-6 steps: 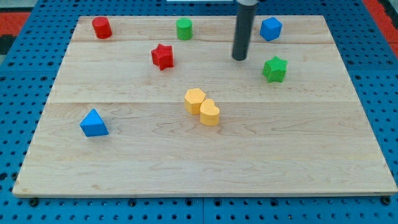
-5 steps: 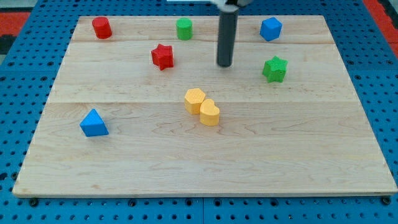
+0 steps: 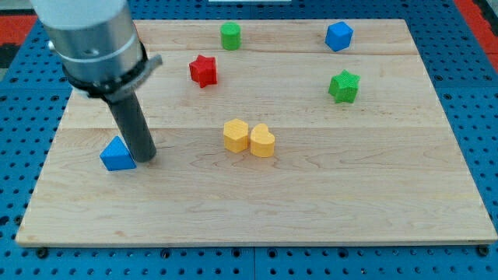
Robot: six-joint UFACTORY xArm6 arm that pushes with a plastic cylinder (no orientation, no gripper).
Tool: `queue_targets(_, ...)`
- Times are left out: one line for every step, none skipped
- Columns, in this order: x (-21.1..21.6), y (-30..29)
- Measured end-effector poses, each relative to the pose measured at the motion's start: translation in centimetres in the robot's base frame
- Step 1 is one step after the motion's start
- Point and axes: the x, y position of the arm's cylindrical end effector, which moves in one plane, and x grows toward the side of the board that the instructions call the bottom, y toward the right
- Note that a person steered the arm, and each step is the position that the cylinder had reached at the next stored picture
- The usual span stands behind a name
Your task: Move the blue triangle to the top and a bit left
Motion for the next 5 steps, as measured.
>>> queue_targets(3.1, 0.4)
queue_targets(5.8, -2.1)
queue_targets(1.3, -5.5)
queue_targets(-2.6, -5.5)
queue_targets(-4.3, -5.5)
